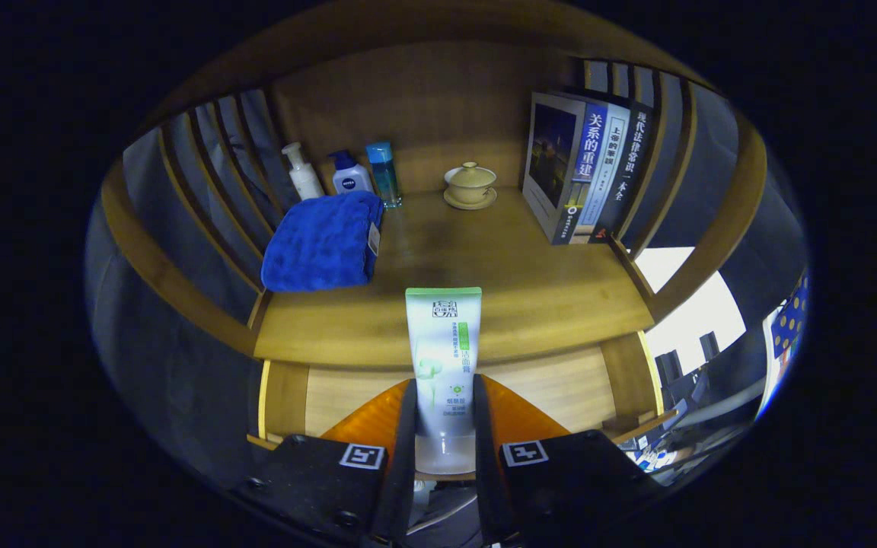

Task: Pull open the drawer, take out the items inside it, and place them on the countertop above the cabinet.

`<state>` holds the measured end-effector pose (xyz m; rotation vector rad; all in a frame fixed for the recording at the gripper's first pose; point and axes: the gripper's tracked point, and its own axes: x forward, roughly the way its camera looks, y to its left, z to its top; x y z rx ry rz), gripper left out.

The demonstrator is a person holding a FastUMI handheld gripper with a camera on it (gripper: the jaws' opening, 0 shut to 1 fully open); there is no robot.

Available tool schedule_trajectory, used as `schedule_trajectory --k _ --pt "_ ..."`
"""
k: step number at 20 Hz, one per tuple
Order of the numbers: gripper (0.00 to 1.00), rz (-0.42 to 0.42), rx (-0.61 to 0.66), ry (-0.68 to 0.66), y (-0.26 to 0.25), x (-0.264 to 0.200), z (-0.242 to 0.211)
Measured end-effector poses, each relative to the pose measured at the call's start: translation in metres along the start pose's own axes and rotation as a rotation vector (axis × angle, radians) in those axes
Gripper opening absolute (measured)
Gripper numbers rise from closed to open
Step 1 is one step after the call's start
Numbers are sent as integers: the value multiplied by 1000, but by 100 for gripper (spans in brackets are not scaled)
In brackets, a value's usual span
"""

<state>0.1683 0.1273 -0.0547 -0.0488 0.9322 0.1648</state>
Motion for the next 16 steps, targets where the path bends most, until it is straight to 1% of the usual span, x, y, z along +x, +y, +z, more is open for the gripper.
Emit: schedule_trajectory --k 8,12,16 --pt "42 -18 4 -37 24 63 50" --pt "42 -13 8 -27 39 100 56" --pt "43 -14 8 -28 45 117 55"
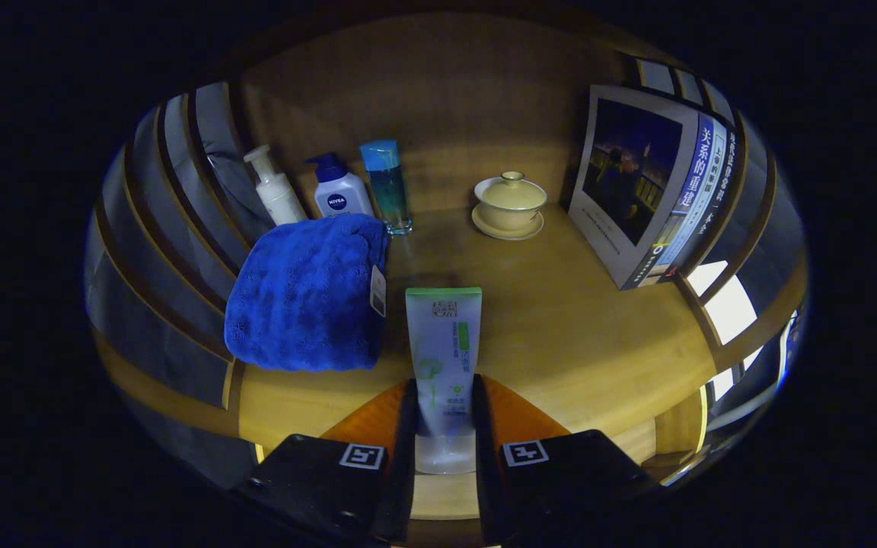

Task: Pull open the drawer, take out the items inside it, and place them on the countertop above the cabinet.

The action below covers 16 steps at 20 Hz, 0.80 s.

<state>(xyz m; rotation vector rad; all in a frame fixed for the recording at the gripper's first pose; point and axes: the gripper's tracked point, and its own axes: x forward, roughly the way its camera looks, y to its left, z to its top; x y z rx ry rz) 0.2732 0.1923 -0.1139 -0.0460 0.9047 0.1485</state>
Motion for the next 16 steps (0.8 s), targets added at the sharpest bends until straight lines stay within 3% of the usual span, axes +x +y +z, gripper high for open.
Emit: schedule_trajectory --k 3,6,8,13,16 --pt "49 -28 -20 -23 -7 2 1" --pt "65 -43 -17 -69 -14 -7 7" --pt "81 -36 -7 -102 -16 -16 8" --pt "100 -17 7 -182 -20 -36 -1" --pt "100 -16 20 -222 -27 -54 -15"
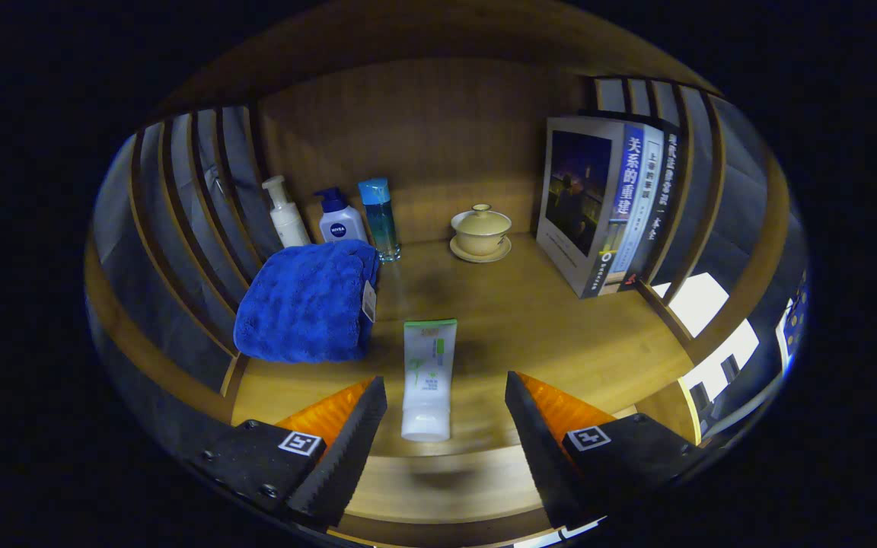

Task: Pull open the drawer, take out the items inside it, and place them on the countertop above the cabinet.

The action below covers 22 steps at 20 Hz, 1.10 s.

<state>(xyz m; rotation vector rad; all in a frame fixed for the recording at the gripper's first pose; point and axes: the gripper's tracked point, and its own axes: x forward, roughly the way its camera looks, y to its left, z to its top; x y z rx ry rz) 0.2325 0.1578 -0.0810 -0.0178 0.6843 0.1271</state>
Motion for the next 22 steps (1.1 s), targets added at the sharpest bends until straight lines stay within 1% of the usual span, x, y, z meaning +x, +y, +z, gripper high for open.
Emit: schedule_trajectory --k 3,7,9,12,14,17,22 --pt "100 13 4 -57 -4 -27 -9" --pt "100 38 29 -195 -8 -72 -15" --pt "99 55 39 -259 -10 -96 -24" --pt "98 51 42 -350 -18 -124 -42" --pt "99 31 33 -381 -26 -135 -58" --pt "99 42 30 -415 -25 -146 -87" --pt "99 27 17 -429 -38 -141 -131"
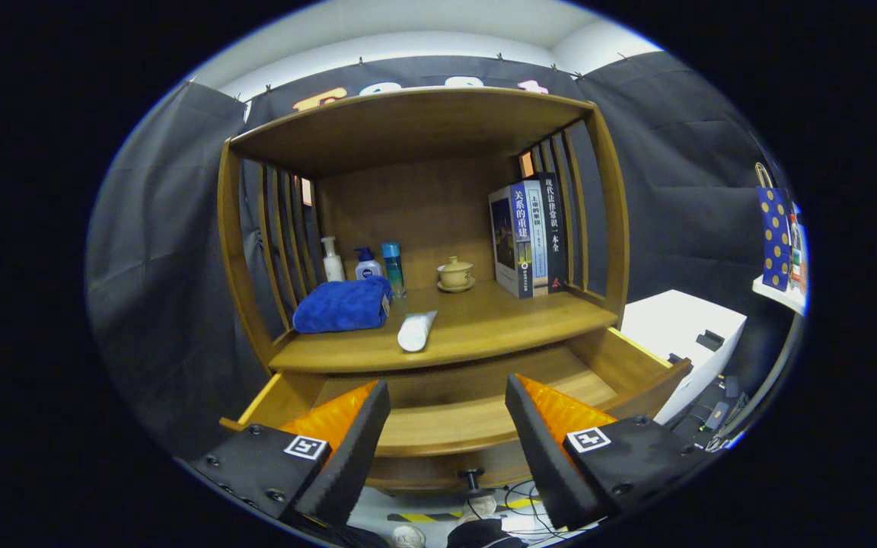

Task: Pull open the drawer, take out the items inside it, and place them on the countertop above the cabinet.

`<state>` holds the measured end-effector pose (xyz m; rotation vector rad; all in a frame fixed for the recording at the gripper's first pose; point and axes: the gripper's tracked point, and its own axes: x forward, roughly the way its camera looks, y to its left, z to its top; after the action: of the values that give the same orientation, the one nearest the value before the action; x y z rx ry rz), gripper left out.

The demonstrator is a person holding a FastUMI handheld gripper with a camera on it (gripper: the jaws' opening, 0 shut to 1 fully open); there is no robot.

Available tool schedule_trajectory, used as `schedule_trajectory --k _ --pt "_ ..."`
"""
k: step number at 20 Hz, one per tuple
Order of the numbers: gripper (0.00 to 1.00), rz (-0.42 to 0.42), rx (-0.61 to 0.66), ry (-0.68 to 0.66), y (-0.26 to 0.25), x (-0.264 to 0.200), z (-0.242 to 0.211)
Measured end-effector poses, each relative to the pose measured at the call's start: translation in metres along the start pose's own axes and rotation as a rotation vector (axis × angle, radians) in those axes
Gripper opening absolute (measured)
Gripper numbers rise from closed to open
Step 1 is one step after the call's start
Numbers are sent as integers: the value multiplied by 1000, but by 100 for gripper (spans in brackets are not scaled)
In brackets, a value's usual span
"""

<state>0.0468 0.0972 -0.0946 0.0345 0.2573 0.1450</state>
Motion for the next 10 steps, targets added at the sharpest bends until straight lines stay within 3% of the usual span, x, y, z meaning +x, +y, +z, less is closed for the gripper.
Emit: schedule_trajectory --k 10 --pt "99 0 -40 42 -1 3 -66"
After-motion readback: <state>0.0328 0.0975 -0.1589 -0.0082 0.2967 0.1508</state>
